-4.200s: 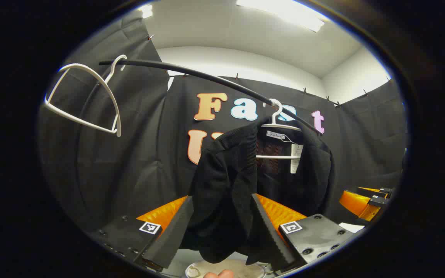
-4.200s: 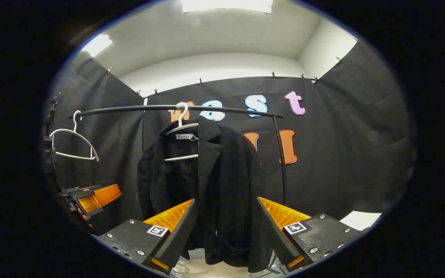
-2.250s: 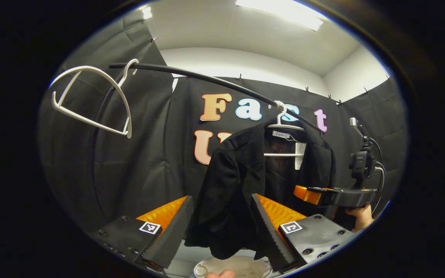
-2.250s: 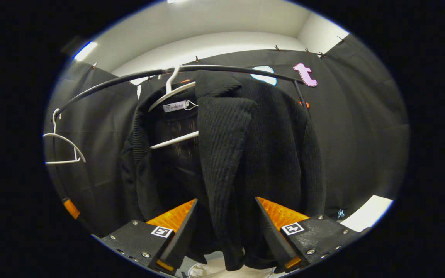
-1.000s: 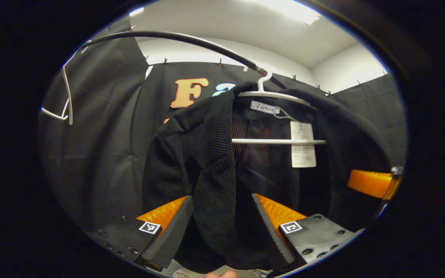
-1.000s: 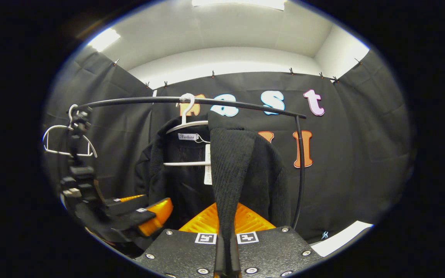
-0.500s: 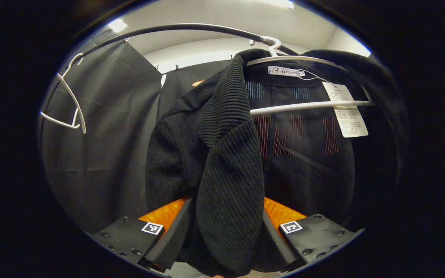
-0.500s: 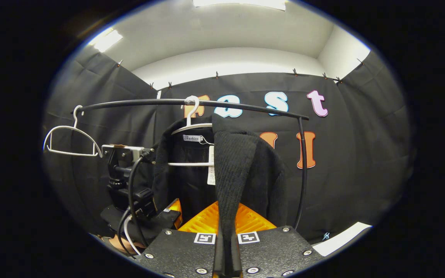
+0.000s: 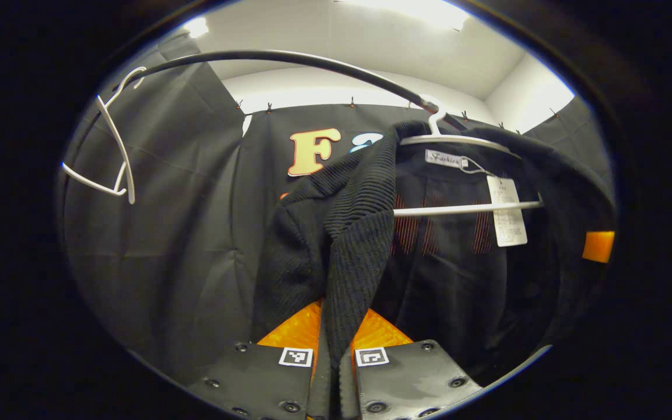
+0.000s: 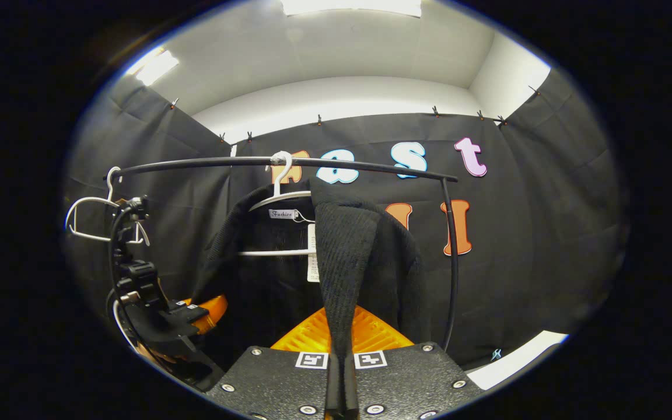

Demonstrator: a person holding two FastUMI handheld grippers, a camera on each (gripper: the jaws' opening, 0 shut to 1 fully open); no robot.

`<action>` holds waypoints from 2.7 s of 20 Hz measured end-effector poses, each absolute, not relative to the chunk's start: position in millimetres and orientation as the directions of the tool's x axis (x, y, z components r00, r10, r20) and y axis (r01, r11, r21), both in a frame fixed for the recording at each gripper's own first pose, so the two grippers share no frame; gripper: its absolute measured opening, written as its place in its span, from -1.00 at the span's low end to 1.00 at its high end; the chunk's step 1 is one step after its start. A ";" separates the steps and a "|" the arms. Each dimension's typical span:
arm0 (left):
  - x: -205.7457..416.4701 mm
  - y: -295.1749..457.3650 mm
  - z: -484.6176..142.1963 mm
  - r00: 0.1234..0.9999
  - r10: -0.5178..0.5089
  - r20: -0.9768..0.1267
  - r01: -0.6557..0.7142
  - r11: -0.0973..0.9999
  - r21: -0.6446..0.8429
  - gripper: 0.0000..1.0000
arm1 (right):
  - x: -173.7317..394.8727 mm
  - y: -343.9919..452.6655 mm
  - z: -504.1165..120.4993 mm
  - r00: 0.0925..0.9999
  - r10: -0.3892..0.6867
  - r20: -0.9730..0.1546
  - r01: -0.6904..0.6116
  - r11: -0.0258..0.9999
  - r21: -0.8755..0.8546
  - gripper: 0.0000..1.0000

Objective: Grasp the clothes on the hanger with both hands and then place them into the laundry hamper below.

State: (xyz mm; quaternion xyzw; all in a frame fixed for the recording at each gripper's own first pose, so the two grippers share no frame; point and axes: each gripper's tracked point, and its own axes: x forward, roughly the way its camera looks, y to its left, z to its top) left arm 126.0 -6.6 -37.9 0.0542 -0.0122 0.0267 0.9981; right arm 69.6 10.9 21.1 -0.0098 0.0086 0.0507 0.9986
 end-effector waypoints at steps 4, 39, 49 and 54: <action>104.4 7.3 -3.1 0.995 0.062 0.079 -0.070 0.992 0.108 -0.74 | 64.5 -3.1 34.7 0.998 0.057 0.019 -0.056 0.997 -0.056 -0.97; 144.6 74.8 73.9 0.976 0.160 0.145 -0.174 0.980 0.093 -0.75 | 156.0 -71.6 42.0 0.994 -0.048 0.101 0.073 0.961 -0.266 -0.96; 176.3 139.4 35.1 0.963 0.266 0.030 -0.268 0.955 0.131 -0.74 | 127.8 -25.3 -1.7 0.999 0.038 0.019 -0.034 0.983 -0.182 -0.96; 163.9 150.5 2.7 0.954 0.297 -0.027 -0.292 0.948 0.125 -0.74 | 120.0 -3.3 -20.8 0.996 0.082 -0.027 -0.086 0.978 -0.188 -0.96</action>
